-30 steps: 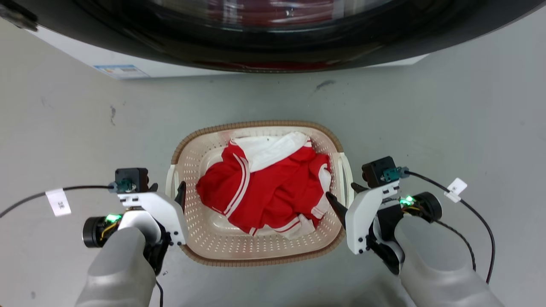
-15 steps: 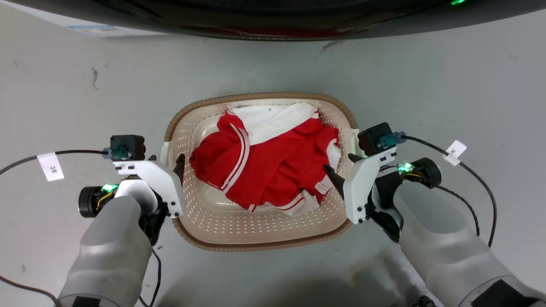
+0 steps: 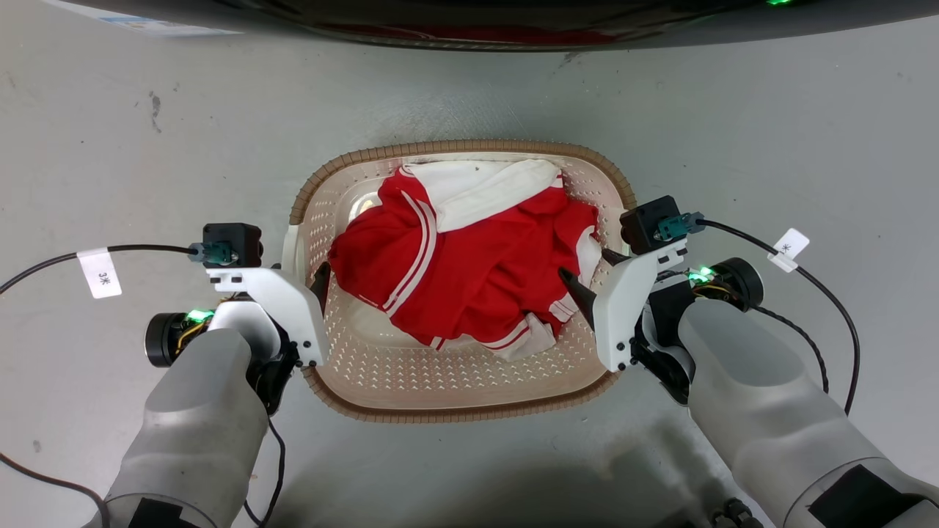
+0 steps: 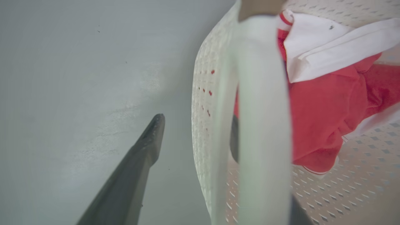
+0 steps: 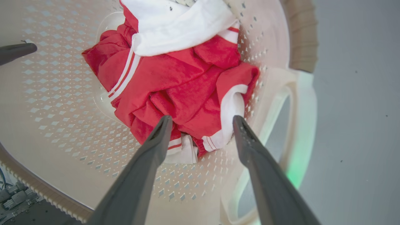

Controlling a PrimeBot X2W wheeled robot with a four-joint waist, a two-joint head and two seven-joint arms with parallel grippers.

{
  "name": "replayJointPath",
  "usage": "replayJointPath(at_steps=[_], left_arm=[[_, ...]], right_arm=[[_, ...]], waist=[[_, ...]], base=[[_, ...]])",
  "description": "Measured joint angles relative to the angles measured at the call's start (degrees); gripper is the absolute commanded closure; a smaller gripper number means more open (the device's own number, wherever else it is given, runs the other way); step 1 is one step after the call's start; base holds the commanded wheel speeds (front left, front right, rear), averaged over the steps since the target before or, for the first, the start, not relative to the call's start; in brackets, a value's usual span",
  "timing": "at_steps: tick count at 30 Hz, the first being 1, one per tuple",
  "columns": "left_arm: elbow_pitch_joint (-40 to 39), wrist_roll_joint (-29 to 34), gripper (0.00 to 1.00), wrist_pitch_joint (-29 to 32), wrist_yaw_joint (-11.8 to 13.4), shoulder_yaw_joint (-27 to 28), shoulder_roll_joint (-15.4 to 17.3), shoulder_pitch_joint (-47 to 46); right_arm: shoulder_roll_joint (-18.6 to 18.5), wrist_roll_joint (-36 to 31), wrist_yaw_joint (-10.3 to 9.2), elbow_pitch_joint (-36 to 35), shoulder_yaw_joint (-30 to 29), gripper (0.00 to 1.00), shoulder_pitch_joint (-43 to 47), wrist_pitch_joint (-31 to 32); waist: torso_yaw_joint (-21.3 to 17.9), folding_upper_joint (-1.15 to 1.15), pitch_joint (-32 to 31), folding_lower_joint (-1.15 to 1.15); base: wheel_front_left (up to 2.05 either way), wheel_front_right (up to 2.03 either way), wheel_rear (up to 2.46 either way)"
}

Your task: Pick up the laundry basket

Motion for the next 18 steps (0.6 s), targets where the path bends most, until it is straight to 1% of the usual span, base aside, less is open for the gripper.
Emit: replayJointPath(at_steps=[1, 2, 3, 4, 6, 10, 18], left_arm=[[0.12, -0.41, 0.03, 0.07, 0.0, -0.3, 0.03, -0.02], [0.3, -0.71, 0.54, 0.35, 0.0, -0.63, 0.08, -0.08], [0.44, -1.01, 0.73, 0.53, 0.0, -1.01, 0.1, -0.12], [0.52, -1.18, 1.0, 0.57, -0.01, -1.43, 0.08, -0.17], [0.67, -1.79, 1.0, 0.66, -0.03, -2.07, -0.22, -0.44], [1.31, -2.82, 1.0, 0.46, -0.02, -2.82, 0.27, -0.8], [2.23, -5.09, 1.0, 0.22, -0.02, -4.24, 0.2, -0.89]], right_arm=[[0.0, 0.24, 0.0, -0.07, 0.25, 0.0, -0.02, -0.05], [-0.01, 0.6, 0.0, -0.19, 0.58, 0.0, -0.02, 0.02], [-0.01, 0.96, 0.0, -0.24, 0.87, 0.0, -0.03, 0.01], [0.0, 1.34, 0.0, -0.25, 1.15, 0.0, -0.03, 0.01], [0.09, 2.53, 0.0, -0.69, 1.71, 1.0, -0.04, 0.07], [-0.21, 3.72, -0.03, -0.42, 2.88, 1.0, -0.03, 0.25], [-0.33, 6.5, -0.03, 0.07, 4.86, 1.0, -0.03, 0.02]], waist=[[-0.02, 0.0, 0.05, 0.0], [-0.01, 0.0, 0.13, 0.0], [0.0, 0.0, 0.23, 0.0], [0.01, 0.0, 0.33, 0.0], [0.02, 0.0, 0.51, 0.0], [0.02, 0.0, 0.69, 0.0], [-0.02, 0.0, 0.09, 0.0]], base=[[0.0, 0.0, 0.0], [0.0, 0.0, 0.0], [0.0, 0.0, 0.0], [0.0, 0.0, 0.0], [0.0, 0.0, 0.0], [0.0, 0.0, 0.0], [0.0, 0.0, 0.0]])
